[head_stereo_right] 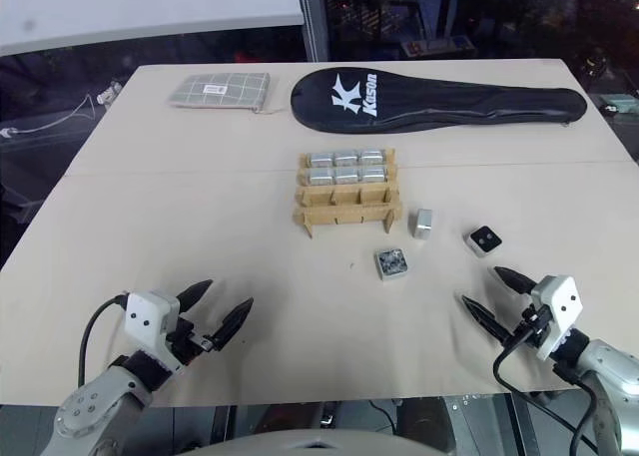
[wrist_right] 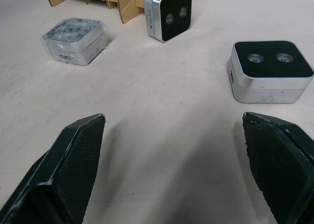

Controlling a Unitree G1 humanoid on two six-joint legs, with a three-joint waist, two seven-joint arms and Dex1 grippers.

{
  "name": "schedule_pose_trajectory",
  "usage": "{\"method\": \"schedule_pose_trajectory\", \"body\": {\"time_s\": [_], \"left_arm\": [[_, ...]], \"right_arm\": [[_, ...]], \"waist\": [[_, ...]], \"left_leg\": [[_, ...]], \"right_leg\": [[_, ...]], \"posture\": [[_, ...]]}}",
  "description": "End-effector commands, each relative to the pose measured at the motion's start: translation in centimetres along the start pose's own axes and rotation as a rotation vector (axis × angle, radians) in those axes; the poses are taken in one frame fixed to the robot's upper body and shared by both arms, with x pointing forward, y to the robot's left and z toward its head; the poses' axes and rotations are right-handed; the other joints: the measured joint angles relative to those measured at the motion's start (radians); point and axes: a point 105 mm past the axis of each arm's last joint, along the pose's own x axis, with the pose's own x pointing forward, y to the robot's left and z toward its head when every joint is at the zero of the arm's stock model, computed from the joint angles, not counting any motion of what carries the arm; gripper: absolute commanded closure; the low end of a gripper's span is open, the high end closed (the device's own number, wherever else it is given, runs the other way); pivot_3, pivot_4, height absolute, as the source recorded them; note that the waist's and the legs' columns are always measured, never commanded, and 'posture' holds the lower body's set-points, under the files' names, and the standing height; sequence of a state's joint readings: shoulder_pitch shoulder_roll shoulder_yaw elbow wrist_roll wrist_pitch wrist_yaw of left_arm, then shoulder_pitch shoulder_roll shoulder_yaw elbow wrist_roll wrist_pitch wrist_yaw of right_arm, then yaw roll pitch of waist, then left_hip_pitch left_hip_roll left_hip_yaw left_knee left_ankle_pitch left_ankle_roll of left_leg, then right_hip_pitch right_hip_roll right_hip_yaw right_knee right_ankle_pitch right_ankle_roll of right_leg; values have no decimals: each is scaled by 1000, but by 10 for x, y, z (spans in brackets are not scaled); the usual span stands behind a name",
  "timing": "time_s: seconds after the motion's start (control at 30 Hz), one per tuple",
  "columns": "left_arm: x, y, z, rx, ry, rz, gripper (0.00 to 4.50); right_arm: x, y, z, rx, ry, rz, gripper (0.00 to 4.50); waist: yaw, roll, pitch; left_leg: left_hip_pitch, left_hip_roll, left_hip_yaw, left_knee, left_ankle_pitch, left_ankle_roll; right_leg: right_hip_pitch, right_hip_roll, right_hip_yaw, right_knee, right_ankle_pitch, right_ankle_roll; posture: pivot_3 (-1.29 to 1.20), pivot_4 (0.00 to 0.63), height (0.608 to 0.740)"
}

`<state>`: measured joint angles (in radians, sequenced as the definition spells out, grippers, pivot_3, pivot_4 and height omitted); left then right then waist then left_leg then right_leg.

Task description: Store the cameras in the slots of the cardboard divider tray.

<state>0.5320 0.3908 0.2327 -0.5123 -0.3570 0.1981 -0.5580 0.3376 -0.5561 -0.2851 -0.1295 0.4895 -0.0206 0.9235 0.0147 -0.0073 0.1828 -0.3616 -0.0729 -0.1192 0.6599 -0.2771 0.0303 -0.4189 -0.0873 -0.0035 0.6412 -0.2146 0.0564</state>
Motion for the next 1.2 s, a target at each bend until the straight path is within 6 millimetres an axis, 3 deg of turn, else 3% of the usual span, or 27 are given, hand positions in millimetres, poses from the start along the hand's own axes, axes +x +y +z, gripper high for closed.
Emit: {"method": "schedule_pose_trajectory", "body": {"time_s": [0.03, 0.57, 0.67, 0.77, 1.0, 1.2], "left_arm": [[1, -2, 16, 37, -63, -9, 0], [6, 2, 22, 35, -88, -44, 0], [8, 4, 22, 53, -88, -40, 0], [12, 5, 27, 57, -100, -56, 0], [20, 0, 55, 128, -147, -305, 0], [7, -1, 80, 169, -165, -574, 0]], "right_arm": [[-4, -6, 9, -38, -18, -7, 59], [-2, -8, 11, -46, -21, -30, 59], [-2, -13, 9, -10, 4, -70, 59], [3, -32, 13, -49, 36, -169, 59], [26, -47, 14, -87, 108, -138, 59], [41, -60, 12, -68, 129, -148, 59]], "waist": [[0, 0, 0], [0, 0, 0], [0, 0, 0], [-1, 0, 0], [0, 0, 0], [-5, 1, 0]], "left_leg": [[0, 0, 0, 0, 0, 0], [0, 1, 0, 0, 0, 0], [0, 1, 0, 0, 0, 0], [0, 1, 1, 0, 0, 0], [0, 3, 1, 2, 0, 0], [0, 6, 4, 2, 0, 0]], "right_leg": [[0, 0, 0, 0, 0, 0], [0, 0, 0, 0, 0, 0], [0, 1, 0, 0, 0, 0], [0, 1, 0, 0, 0, 0], [0, 3, -3, 0, 2, -2], [-1, 9, -3, -1, 6, -10]], "posture": [[0, 150, 740], [0, 150, 740], [0, 150, 740], [0, 150, 740], [0, 150, 740], [0, 150, 740]]}}
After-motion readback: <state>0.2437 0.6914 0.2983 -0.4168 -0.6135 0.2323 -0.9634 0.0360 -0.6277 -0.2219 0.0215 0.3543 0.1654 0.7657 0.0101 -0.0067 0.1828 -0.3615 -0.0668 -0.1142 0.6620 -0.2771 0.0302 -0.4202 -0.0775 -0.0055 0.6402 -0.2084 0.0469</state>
